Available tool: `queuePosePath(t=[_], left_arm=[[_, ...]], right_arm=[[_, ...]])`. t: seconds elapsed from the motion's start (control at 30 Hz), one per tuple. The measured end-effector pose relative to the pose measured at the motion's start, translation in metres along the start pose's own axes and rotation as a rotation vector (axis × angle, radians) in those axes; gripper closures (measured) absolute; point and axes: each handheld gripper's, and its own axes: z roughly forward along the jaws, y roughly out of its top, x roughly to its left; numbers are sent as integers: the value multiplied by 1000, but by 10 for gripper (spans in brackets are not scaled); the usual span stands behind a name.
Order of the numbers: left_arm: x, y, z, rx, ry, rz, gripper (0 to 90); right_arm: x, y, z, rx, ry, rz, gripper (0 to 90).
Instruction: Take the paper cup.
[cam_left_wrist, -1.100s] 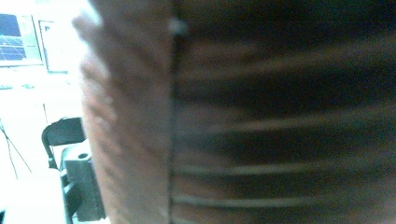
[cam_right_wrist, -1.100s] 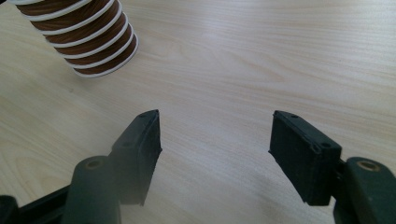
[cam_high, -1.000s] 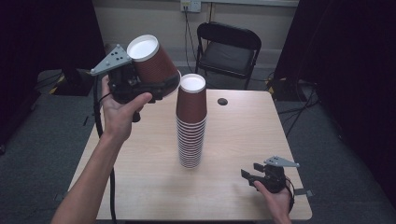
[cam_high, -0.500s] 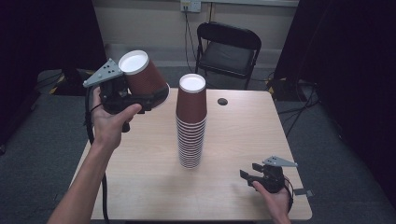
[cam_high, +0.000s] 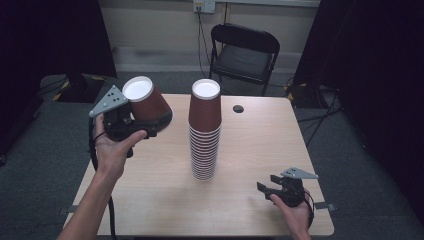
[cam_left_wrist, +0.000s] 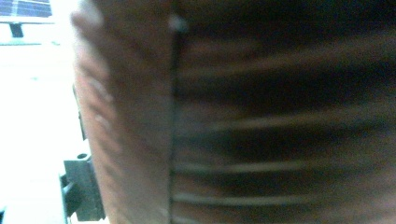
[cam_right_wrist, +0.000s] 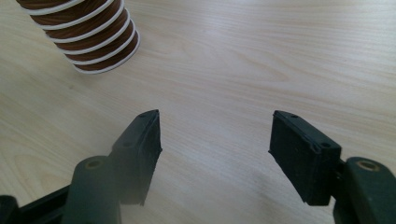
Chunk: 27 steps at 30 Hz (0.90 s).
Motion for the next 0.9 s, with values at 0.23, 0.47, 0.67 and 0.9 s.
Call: queuePosePath(t=[0.23, 0.47, 0.67, 0.9], left_arm=[[1, -23, 2, 11, 9, 11, 118], [-4, -40, 6, 48, -1, 5, 118], [-12, -56, 7, 41, -49, -12, 118], [-18, -66, 7, 92, -94, -63, 119]], right_arm=[[-1, 0, -1, 0, -2, 7, 337], [3, 0, 0, -2, 9, -7, 354], [7, 1, -2, -22, 16, -19, 360], [11, 3, -4, -29, 11, -29, 368]])
